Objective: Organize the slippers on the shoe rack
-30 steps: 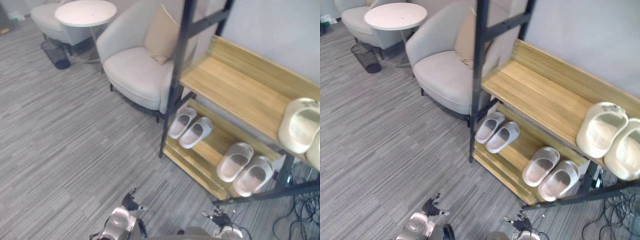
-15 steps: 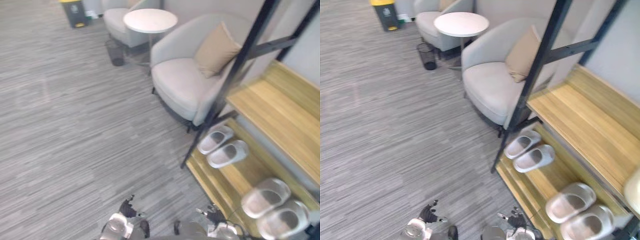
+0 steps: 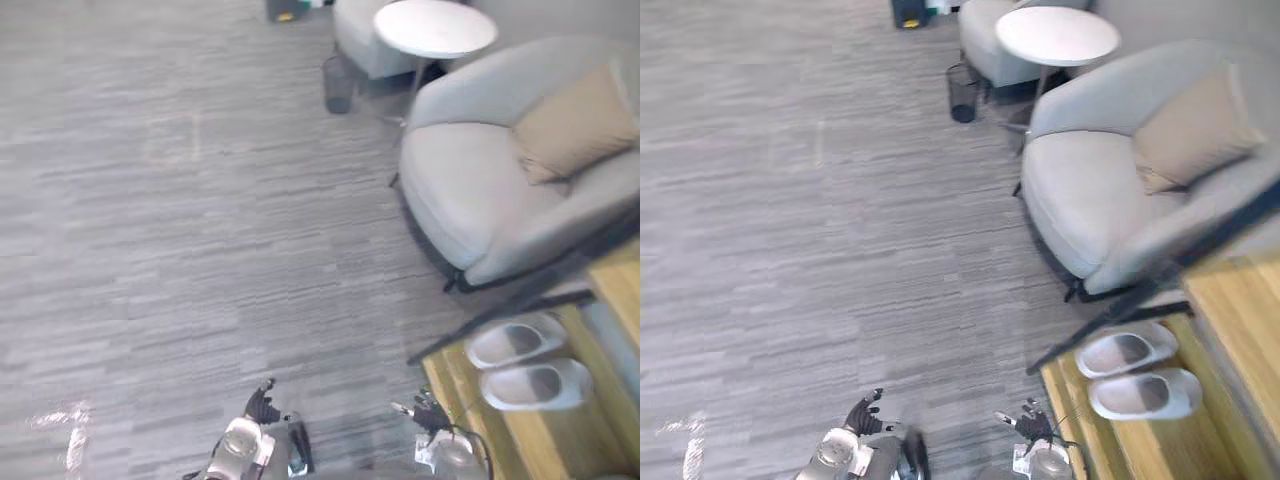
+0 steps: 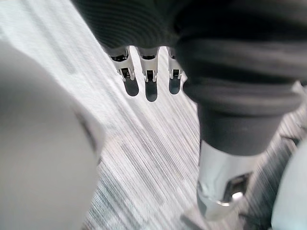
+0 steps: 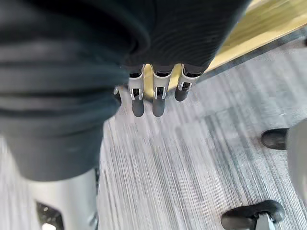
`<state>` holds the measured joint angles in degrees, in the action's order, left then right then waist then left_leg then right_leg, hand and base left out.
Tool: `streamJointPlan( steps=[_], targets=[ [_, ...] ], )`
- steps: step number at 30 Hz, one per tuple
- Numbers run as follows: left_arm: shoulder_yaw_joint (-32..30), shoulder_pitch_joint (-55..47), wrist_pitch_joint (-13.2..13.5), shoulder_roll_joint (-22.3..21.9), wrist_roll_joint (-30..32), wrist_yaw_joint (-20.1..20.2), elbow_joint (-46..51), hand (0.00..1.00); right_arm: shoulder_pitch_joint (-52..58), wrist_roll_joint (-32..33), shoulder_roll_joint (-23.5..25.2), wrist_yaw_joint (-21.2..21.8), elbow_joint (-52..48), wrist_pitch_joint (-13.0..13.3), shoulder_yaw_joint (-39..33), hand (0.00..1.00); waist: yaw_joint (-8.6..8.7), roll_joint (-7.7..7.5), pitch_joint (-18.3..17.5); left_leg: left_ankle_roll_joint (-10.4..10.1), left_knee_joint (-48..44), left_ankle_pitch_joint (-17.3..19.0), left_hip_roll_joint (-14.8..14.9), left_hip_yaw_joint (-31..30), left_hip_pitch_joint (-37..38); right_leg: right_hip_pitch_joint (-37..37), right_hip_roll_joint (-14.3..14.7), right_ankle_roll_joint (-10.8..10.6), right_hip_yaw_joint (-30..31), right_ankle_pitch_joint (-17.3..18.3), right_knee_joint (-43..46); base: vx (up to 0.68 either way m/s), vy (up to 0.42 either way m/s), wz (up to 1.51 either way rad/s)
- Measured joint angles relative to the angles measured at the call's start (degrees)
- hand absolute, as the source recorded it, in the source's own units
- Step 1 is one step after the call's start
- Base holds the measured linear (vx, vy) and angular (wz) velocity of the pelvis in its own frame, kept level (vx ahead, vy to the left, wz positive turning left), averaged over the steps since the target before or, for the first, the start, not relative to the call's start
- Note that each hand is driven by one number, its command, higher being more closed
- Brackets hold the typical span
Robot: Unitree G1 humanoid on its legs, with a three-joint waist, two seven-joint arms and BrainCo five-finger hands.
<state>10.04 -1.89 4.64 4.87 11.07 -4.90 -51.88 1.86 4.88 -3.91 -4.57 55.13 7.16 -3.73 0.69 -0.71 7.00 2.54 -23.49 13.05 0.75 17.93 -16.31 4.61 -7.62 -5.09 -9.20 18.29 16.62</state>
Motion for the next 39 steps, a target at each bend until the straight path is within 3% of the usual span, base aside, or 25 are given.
streamJointPlan(
  steps=[1,2,3,6,9,11,12,13,16,17,18,19,20,22,24,26,27,28,29,30,31,33,35,37,39],
  targets=[
    [0.03,-0.01,0.0,-0.15,0.02,0.02,-0.47,0.0,0.03,-0.02,0.0,0.02,-0.01,0.0,-0.06,0.0,0.03,-0.02,0.0,0.35,1.56,0.09,-1.26,-0.41,1.3,-1.19,-1.01,-0.09,0.05,0.03,4.25,0.31,0.297,0.66],
    [0.21,-0.17,-0.03,-0.08,0.04,0.01,-0.83,0.0,0.76,-0.14,0.31,0.08,-0.13,0.05,-0.19,0.0,0.37,-0.5,-0.06,1.03,5.04,0.08,-4.58,-2.84,4.94,-5.47,-3.7,-1.27,0.78,-1.13,18.07,0.28,0.234,0.93],
    [0.47,-0.39,-0.04,0.41,0.06,-0.01,-0.91,0.0,1.61,-0.26,0.85,0.24,-0.13,0.02,-0.12,0.0,0.76,-1.27,-0.23,1.92,7.49,0.29,-7.15,-5.14,8.18,-10.25,-5.35,-0.15,3.26,-3.21,30.75,0.42,0.277,1.09],
    [0.3,-0.8,-0.11,1.33,0.01,-0.51,-1.33,0.0,2.07,-0.21,1.09,0.62,-0.48,0.12,-0.12,0.0,1.9,-1.65,0.0,2.61,10.61,0.3,-9.15,-9.68,14.34,-17.71,-2.27,0.89,7.45,-0.61,42.65,0.38,0.084,0.89],
    [-0.68,-0.51,-0.22,1.63,-0.09,-1.09,-1.76,0.0,1.52,-0.25,0.65,0.91,-0.42,0.25,0.06,0.0,2.35,-0.65,0.35,2.59,14.83,0.34,-7.85,-13.26,20.04,-23.58,3.33,2.18,7.21,2.24,34.22,0.43,0.019,0.57],
    [-2.1,0.71,-0.09,1.69,-0.05,-1.09,-1.7,0.0,0.58,-0.2,0.63,1.16,-0.51,0.82,0.16,0.0,3.09,-0.4,0.53,1.52,18.32,0.94,-5.92,-17.29,23.58,-28.03,8.78,2.05,8.5,-2.68,15.0,0.51,-0.054,0.9],
    [-2.13,0.71,0.0,1.99,-0.03,-1.09,-1.75,0.0,0.66,-0.16,0.72,1.16,-0.55,0.82,0.5,0.0,3.69,-0.96,0.34,0.53,19.14,1.53,-6.01,-18.43,24.59,-28.31,9.14,3.08,9.68,-6.67,8.46,0.61,-0.143,1.08],
    [-2.08,0.55,0.04,2.04,0.1,-1.03,-2.25,0.0,0.99,-0.14,0.7,1.13,-0.47,0.81,0.58,0.0,4.22,-1.63,-0.08,-0.78,19.04,2.81,-6.24,-20.05,26.67,-28.31,9.22,6.16,10.33,-13.61,8.41,0.55,-0.142,0.76],
    [-3.83,-0.07,0.0,0.05,0.1,-1.02,-3.06,0.0,0.44,-0.25,0.6,1.16,-0.78,0.65,0.57,0.0,3.46,0.21,-0.66,-2.15,12.78,3.51,-4.61,-19.78,26.06,-26.54,9.42,8.13,9.17,-10.79,10.23,0.52,-0.108,0.28],
    [-5.92,0.16,-0.02,-1.74,0.1,-1.06,-2.73,0.0,0.86,-0.26,0.26,1.18,-2.07,0.44,0.79,0.0,3.69,1.38,0.02,-3.36,1.91,2.75,-4.17,-17.37,22.61,-23.4,9.42,8.21,8.3,-9.24,9.36,0.56,-0.086,0.29],
    [-8.24,-0.37,-0.06,-3.51,0.11,-1.04,-2.26,0.0,1.25,-0.29,-0.17,1.16,-3.42,0.33,1.86,0.0,3.56,2.3,0.65,-7.3,-14.4,-0.87,-2.26,-14.02,17.57,-18.53,9.29,8.51,8.16,-7.63,7.28,0.56,-0.086,0.25],
    [-8.7,-0.91,-0.05,-3.83,0.1,-1.05,-1.97,0.0,1.41,-0.29,-0.07,1.16,-3.7,0.24,2.26,0.0,3.35,2.25,0.76,-7.23,-18.1,-0.86,-1.33,-13.03,16.13,-17.28,9.35,8.85,8.14,-7.23,6.81,0.63,-0.018,0.08],
    [-9.15,-1.86,0.0,-4.22,0.09,-1.04,-0.1,0.0,2.07,-0.27,0.43,1.1,-5.04,0.14,2.95,0.0,2.71,2.41,0.78,-6.46,-30.99,-0.4,3.26,-8.5,11.89,-12.4,9.67,9.7,8.22,-5.53,5.07,0.5,0.018,-0.03],
    [-9.69,-2.92,0.02,-4.3,0.04,-1.06,2.39,0.0,1.95,-0.27,1.46,1.07,-5.16,0.15,3.39,0.0,1.94,0.9,1.42,-4.76,-37.77,0.61,8.43,-4.14,7.32,-6.7,9.38,9.77,9.45,-2.97,2.63,0.48,0.031,-0.11],
    [-9.91,-3.2,0.1,-4.21,-0.05,-1.02,3.52,0.0,1.49,-0.27,1.6,1.05,-4.76,0.17,3.44,0.0,1.39,0.71,1.2,-4.8,-34.5,2.18,10.38,-2.5,2.17,-2.9,7.4,9.1,10.66,-0.22,0.91,0.43,0.112,-0.21],
    [-10.08,-2.57,0.07,-4.08,-0.04,-1.04,2.84,0.0,1.29,-0.26,0.89,0.98,-3.23,0.09,2.81,0.0,1.0,0.44,1.26,-4.71,-20.88,3.28,7.94,-1.02,-1.82,0.5,3.29,7.39,12.07,1.68,-0.28,0.52,0.243,-0.23],
    [-9.9,-2.21,0.08,-4.09,-0.04,-1.06,2.81,0.0,1.09,-0.26,0.64,0.96,-2.17,0.07,2.11,0.0,0.97,0.46,1.22,-5.16,-12.53,1.81,6.19,-1.39,-2.82,1.89,1.69,6.9,12.23,1.94,-1.48,0.64,0.333,-0.22],
    [-8.32,-2.2,0.1,-3.99,-0.02,-1.09,2.81,0.0,1.08,-0.3,-0.12,0.84,-1.05,0.05,1.54,0.0,0.68,1.4,0.85,-6.29,2.92,-5.41,4.42,-3.51,-2.84,3.56,0.78,6.76,12.81,1.85,-4.12,0.55,0.292,-0.33],
    [-7.55,-2.19,0.15,-3.57,-0.01,-1.05,2.46,0.0,0.9,-0.32,-0.39,0.74,0.38,-0.08,1.63,0.0,0.09,0.85,0.48,-3.98,4.41,-10.04,2.8,-4.0,-2.24,4.7,-0.38,6.35,14.09,1.77,-5.09,0.47,0.236,-0.26],
    [-7.21,-1.8,0.1,-3.48,-0.01,-1.05,2.05,0.0,0.93,-0.3,-0.31,0.67,0.55,-0.22,1.66,0.0,0.21,0.56,0.1,-4.17,4.89,-9.79,2.18,-3.88,-2.16,4.62,-0.92,6.32,14.25,1.14,-5.21,0.59,0.314,0.12],
    [-6.75,-0.02,0.12,-2.88,-0.01,-1.13,0.57,0.0,0.98,-0.45,0.38,0.8,0.6,-0.34,1.6,0.0,0.91,0.45,-0.66,-2.07,3.48,-7.32,0.66,-4.37,-2.85,2.25,-1.92,3.68,15.06,-2.65,-1.11,0.71,0.385,0.29],
    [-6.68,0.1,0.03,-2.25,0.01,-1.06,-0.19,0.0,1.68,-0.46,0.86,0.99,0.61,-0.44,1.5,0.0,0.97,-0.67,-0.98,-0.55,2.6,-5.98,-0.42,-3.76,-2.37,0.65,-2.55,2.68,16.76,-3.34,4.26,0.53,0.285,0.21],
    [-5.48,0.03,-0.3,-1.48,0.02,-0.96,-1.75,0.0,1.48,-0.46,2.09,1.15,0.59,-0.51,-0.09,0.0,2.05,-3.19,0.5,0.87,4.93,-1.77,-3.51,-3.19,6.88,-7.97,-2.79,-3.27,20.86,-10.6,31.68,0.61,0.257,0.05],
    [-4.58,-0.42,-0.38,-0.86,0.02,-1.03,-2.64,0.0,1.49,-0.46,1.65,1.19,0.12,-0.36,-0.01,0.0,2.38,-2.6,1.05,0.92,8.58,-1.32,-3.89,-3.1,14.6,-12.71,-1.61,-1.31,18.95,-7.4,42.66,0.63,0.203,-0.21],
    [-4.44,-0.21,-0.35,-0.52,0.02,-1.1,-3.08,0.0,1.53,-0.44,0.72,1.16,-0.34,0.13,0.02,0.0,2.68,-0.7,1.72,0.97,14.47,-1.29,-2.97,-3.35,23.24,-17.71,1.44,2.91,14.29,-2.57,41.68,0.58,0.135,-0.17]
  ],
)
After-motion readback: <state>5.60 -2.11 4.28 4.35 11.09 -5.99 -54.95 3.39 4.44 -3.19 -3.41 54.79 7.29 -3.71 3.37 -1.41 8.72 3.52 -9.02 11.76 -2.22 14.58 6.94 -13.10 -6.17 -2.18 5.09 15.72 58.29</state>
